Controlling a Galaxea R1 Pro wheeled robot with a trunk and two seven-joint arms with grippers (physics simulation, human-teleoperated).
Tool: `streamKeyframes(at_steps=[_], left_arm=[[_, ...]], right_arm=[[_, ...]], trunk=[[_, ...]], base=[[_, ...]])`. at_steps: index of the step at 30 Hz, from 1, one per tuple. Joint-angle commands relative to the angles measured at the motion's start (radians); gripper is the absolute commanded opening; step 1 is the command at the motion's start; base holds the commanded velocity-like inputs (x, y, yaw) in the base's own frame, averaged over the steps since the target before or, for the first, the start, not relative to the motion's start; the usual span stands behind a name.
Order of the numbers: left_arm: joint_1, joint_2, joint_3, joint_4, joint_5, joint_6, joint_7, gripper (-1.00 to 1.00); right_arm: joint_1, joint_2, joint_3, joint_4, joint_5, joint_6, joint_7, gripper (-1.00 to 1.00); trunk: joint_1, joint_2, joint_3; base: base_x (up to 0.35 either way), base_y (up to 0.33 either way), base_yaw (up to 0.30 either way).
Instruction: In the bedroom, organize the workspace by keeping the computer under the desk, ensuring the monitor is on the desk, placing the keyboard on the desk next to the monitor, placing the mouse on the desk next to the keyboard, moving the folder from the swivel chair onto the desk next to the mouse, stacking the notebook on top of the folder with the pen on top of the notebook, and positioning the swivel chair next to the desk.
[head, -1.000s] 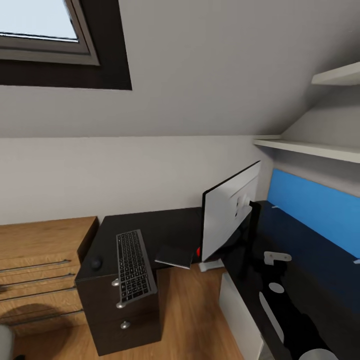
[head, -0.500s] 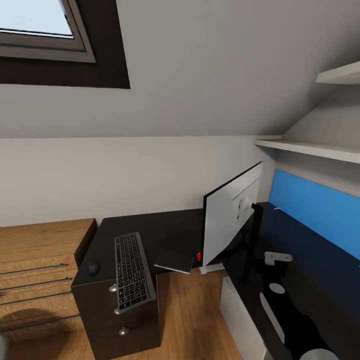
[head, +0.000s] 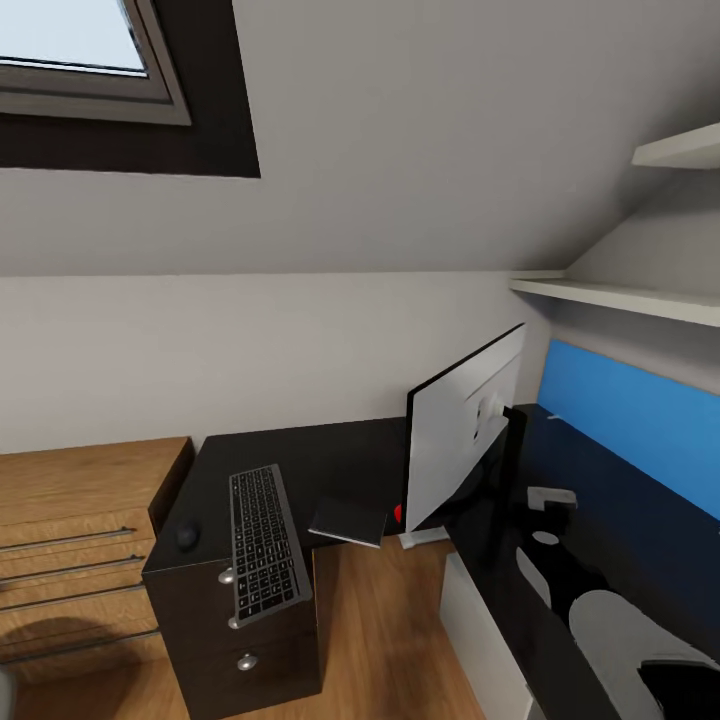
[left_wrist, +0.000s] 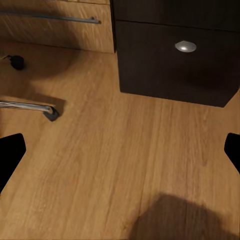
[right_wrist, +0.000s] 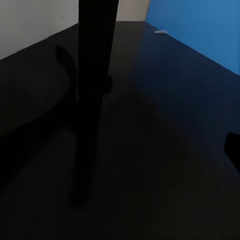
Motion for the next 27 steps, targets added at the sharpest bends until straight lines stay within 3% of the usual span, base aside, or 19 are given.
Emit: streamKeyframes(at_steps=[1, 5, 6, 11, 27], left_arm=[[0.000, 0.000, -0.002, 0.003, 0.003, -0.011, 0.002, 1.00], [0.000, 0.000, -0.002, 0.015, 0.003, -0.039, 0.003, 1.00], [0.001, -0.001, -0.002, 0.019, 0.003, -0.046, 0.003, 1.00], [0.001, -0.003, -0.004, 0.020, 0.003, -0.049, 0.003, 1.00], [0.001, -0.003, -0.002, 0.021, 0.005, -0.049, 0.005, 1.00]], right_arm=[[-0.015, -0.001, 0.003, 0.019, -0.004, -0.011, 0.003, 1.00], [-0.055, -0.006, 0.003, 0.071, -0.006, -0.033, 0.022, 1.00], [-0.064, -0.019, 0.003, 0.088, -0.008, -0.038, 0.030, 1.00], [-0.069, -0.035, 0.002, 0.139, -0.011, -0.043, 0.052, 1.00], [-0.069, -0.037, 0.000, 0.154, -0.013, -0.045, 0.057, 1.00]], trunk=[[0.000, -0.001, -0.001], [0.000, -0.001, -0.001], [0.000, -0.001, -0.001], [0.000, -0.001, -0.001], [0.000, -0.001, -0.001]], base=[[0.000, 0.000, 0.000], [0.000, 0.000, 0.000], [0.000, 0.000, 0.000], [0.066, 0.000, 0.000], [0.138, 0.000, 0.000]])
